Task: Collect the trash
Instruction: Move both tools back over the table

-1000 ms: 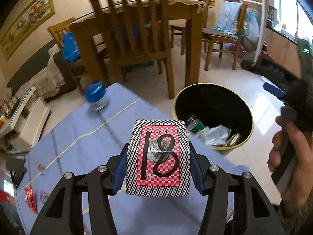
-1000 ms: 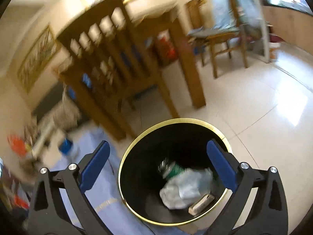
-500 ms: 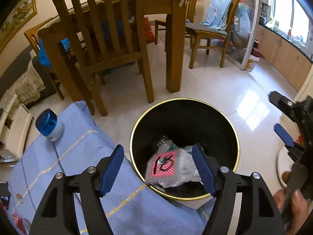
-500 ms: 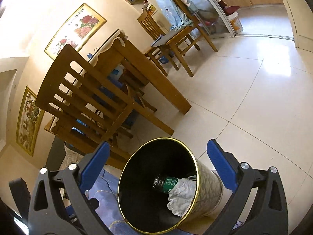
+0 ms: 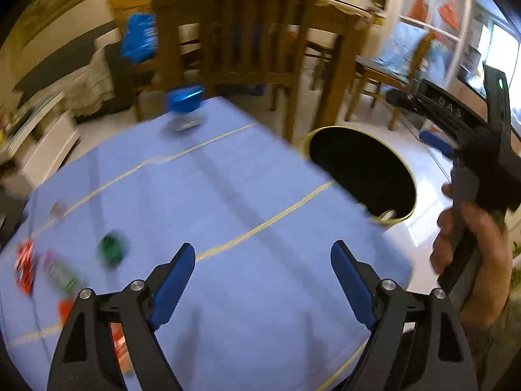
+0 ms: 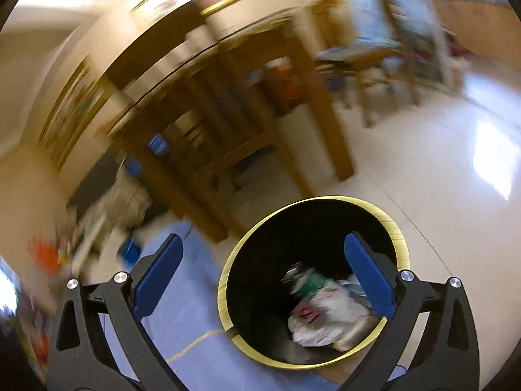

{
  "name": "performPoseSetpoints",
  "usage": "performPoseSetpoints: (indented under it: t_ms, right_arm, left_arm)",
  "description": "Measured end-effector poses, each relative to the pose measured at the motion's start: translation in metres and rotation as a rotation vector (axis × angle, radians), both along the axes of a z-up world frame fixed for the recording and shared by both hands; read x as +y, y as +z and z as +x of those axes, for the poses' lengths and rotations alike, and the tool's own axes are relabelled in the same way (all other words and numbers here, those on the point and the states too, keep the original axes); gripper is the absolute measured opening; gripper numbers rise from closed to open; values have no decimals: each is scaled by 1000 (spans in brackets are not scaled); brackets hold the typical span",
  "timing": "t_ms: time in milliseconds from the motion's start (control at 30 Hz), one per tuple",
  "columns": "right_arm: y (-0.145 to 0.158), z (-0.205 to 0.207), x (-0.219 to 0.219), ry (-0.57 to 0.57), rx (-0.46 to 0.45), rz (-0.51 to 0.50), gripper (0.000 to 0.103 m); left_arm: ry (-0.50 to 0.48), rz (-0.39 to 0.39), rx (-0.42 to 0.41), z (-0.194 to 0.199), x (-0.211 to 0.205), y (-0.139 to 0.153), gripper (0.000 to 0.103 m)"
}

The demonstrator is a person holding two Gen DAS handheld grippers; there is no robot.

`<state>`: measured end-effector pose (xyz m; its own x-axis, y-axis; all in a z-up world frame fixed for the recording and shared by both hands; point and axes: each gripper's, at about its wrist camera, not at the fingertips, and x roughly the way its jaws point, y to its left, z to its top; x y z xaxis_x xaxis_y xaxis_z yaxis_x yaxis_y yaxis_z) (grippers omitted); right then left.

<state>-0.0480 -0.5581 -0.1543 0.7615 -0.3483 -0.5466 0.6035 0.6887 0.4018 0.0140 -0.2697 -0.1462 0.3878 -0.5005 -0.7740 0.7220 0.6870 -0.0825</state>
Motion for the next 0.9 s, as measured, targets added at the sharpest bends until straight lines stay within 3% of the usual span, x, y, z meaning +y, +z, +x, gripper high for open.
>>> performPoseSetpoints:
  t_ms: [233, 367, 533, 633, 767, 800, 867, 900]
  right_arm:
    - [8, 94, 170, 496, 119, -278, 98]
    - [-1, 127, 247, 568, 234, -449, 97]
    - [-27, 181, 283, 715, 356, -336, 97]
    - [-40, 192, 288, 748, 397, -318, 95]
    - [-60, 210, 293, 792, 458, -225, 54]
    - [-65, 212, 291, 793, 476, -221, 48]
    - [-69, 212, 296, 799, 485, -244, 47]
    - [-68, 211, 299, 815, 479, -249, 37]
  left_arm:
    - [287, -82, 46, 32, 148, -14, 88]
    - [465, -144, 46, 46, 232, -18, 93]
    - [628, -209, -16, 54, 303, -6, 96]
    - [641, -201, -22, 58, 318, -5, 96]
    - [618, -162, -13, 60, 321, -10, 96]
    - [608, -154, -13, 62, 322, -12, 96]
    - [590, -132, -29, 61, 316, -12, 96]
    - [579, -124, -36, 61, 311, -12, 96]
